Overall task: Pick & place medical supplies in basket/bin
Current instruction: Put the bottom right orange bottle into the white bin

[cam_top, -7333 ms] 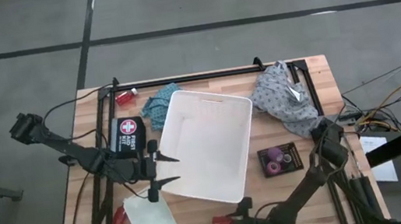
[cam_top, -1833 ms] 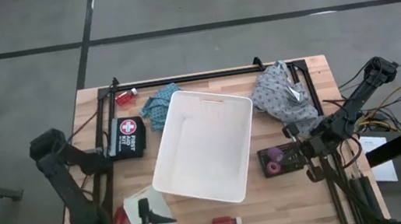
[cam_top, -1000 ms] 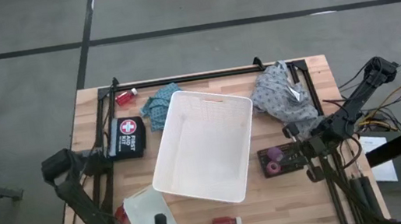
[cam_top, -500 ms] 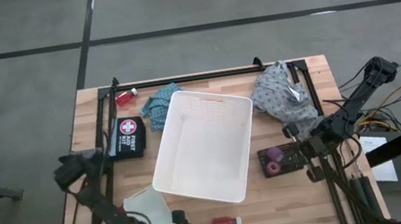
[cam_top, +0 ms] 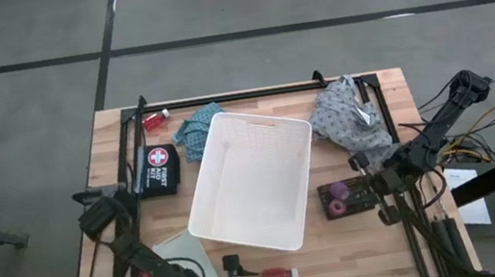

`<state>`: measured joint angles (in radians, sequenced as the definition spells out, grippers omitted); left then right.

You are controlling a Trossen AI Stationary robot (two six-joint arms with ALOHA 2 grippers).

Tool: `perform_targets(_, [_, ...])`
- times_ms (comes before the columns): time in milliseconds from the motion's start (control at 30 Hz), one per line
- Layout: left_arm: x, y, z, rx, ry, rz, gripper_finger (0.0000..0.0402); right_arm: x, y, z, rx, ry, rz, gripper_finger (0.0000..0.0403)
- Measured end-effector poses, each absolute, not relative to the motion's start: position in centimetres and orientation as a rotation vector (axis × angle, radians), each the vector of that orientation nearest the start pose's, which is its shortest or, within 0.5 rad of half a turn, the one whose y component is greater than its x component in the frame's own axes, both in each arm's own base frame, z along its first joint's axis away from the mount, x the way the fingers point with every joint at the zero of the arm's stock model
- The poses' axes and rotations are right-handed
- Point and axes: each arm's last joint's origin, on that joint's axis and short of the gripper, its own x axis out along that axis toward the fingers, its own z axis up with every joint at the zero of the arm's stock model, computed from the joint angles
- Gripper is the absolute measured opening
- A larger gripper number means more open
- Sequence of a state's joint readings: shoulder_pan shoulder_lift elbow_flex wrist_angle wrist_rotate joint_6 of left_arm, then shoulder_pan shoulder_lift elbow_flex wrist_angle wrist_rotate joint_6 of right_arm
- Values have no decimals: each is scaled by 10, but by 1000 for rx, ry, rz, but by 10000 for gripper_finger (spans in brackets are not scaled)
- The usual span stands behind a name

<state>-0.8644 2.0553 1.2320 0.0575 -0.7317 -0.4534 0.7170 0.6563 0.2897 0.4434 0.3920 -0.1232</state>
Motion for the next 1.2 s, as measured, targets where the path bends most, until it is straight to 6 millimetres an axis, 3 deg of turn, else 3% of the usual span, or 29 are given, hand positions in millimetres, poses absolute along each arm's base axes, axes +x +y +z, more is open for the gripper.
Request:
perform_targets(667, [314,-280,127,107,630,-58,301,124,94,240,-82,-85,320,8])
perform_targets(1200, [325,-272,98,82,704,-65,301,124,94,239,-89,-74,321,8])
